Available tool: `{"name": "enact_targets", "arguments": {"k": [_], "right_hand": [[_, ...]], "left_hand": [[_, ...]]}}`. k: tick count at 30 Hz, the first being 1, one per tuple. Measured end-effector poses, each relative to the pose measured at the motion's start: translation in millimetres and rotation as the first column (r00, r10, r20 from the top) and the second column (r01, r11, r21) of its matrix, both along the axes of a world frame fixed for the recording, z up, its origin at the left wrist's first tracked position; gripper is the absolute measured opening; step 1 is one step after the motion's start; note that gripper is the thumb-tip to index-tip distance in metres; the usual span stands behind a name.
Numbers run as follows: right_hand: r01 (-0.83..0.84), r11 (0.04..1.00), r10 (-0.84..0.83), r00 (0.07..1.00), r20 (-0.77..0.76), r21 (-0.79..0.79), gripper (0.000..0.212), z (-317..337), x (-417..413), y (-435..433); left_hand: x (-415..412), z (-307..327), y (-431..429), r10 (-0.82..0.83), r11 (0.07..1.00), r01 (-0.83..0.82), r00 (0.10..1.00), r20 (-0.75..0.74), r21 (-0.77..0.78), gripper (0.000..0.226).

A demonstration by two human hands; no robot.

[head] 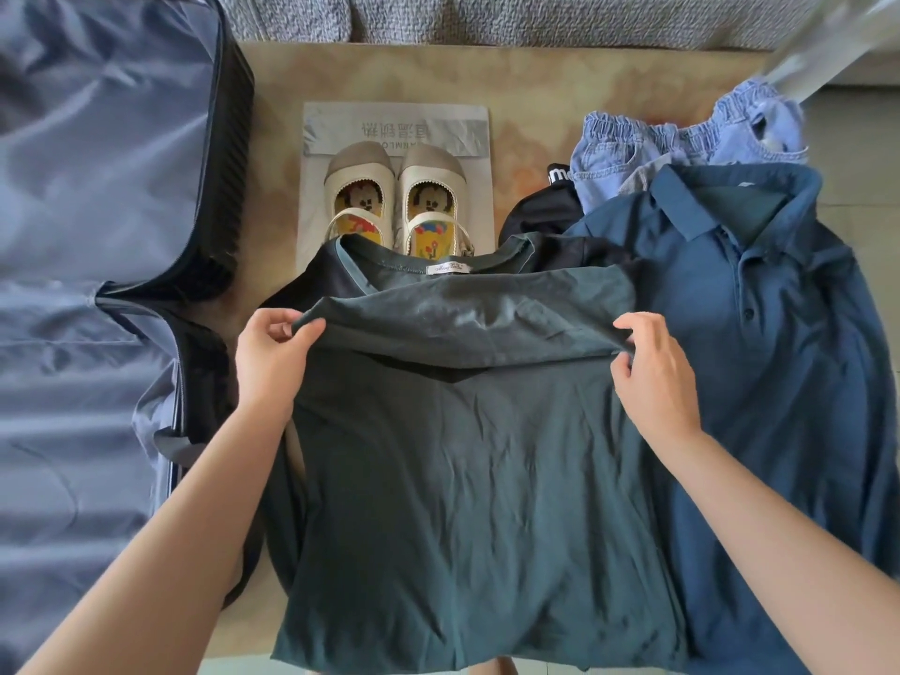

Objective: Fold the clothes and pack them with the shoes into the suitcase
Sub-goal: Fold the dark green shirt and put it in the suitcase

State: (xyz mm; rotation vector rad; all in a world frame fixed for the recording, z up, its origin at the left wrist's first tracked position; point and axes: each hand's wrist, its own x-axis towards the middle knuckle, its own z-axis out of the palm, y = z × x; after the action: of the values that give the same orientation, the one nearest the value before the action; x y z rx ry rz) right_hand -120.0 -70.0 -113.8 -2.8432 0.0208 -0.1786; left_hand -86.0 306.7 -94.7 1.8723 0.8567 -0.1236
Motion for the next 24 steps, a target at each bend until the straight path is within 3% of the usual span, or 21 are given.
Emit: {"name": "enact_targets", "arguments": {"k": [3, 8, 13, 19, 24], "right_hand": [[-0.103, 0.994, 0.103, 0.994, 0.037, -0.021, 0.038, 3.4, -9.0, -10.3], [-0.198, 0.96, 0.233, 0.957, 0.175, -0.196, 0.014, -7.4, -15.2, -23.6], [-0.223, 0.947, 0.263, 0.951, 0.161, -0.233, 0.023, -15.7, -19.4, -22.5], [-0.2, 0.96, 0.228, 0.964, 0.136, -0.198, 0.026, -9.8, -22.7, -17.8], [-0.181, 0.969, 0.201, 0.973, 0.115, -0.17, 0.021, -10.9, -18.5, -7.9]], "left_hand": [[-1.3, -0.4, 0.7, 0.042, 0.996, -0.04, 0.999, 0.024, -0.074, 0.017], [-9.0, -3.1, -1.6, 0.092, 0.988, -0.089, 0.996, 0.017, -0.126, 0.025], [-11.6, -1.3, -1.2, 0.003, 1.0, -0.002, 1.0, 0.019, -0.026, 0.042], [-6.1, -5.4, 6.3, -0.118, 0.984, 0.134, 0.984, -0.134, 0.116, 0.038], [-2.9, 3.2, 2.5, -0.129, 0.987, 0.13, 0.991, -0.025, 0.097, 0.021]]}}
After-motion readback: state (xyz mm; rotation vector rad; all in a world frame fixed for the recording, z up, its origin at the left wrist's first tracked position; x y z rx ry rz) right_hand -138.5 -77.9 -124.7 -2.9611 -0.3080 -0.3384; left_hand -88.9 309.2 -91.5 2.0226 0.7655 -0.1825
